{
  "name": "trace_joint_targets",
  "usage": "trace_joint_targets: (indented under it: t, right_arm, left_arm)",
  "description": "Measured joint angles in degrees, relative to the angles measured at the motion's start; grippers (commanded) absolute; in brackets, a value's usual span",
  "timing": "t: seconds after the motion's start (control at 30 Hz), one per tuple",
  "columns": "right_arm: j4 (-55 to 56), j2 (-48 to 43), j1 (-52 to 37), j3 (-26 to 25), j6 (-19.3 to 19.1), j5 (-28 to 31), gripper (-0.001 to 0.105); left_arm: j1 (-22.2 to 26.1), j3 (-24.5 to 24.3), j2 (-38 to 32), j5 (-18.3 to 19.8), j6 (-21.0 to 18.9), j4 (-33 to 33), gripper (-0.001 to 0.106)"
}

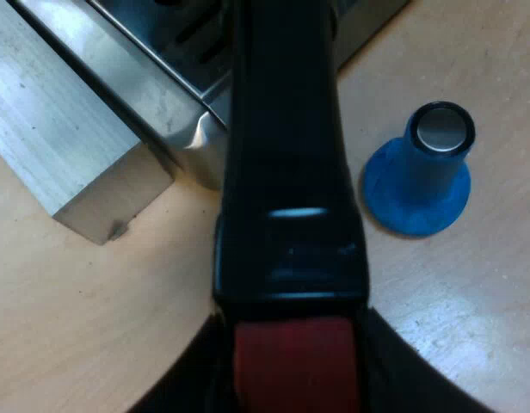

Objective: Put the handle in the coffee machine

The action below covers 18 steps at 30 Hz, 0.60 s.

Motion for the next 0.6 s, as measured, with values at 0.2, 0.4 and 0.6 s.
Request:
trace_joint_targets:
  t: [0.2,0.4,0.6]
  right_arm:
    - [0.0,0.0,0.0,0.0,0.0,0.0,0.105]
    - [-0.7,0.0,0.0,0.0,0.0,0.0,0.105]
    - [-2.1,0.0,0.0,0.0,0.0,0.0,0.105]
  left_arm:
    - [0.0,0.0,0.0,7.2,1.7,-0.4,0.000]
    - [0.0,0.0,0.0,9.8,3.1,-0.8,0.000]
    - [0.5,0.0,0.5,12.1,3.6,-0.8,0.000]
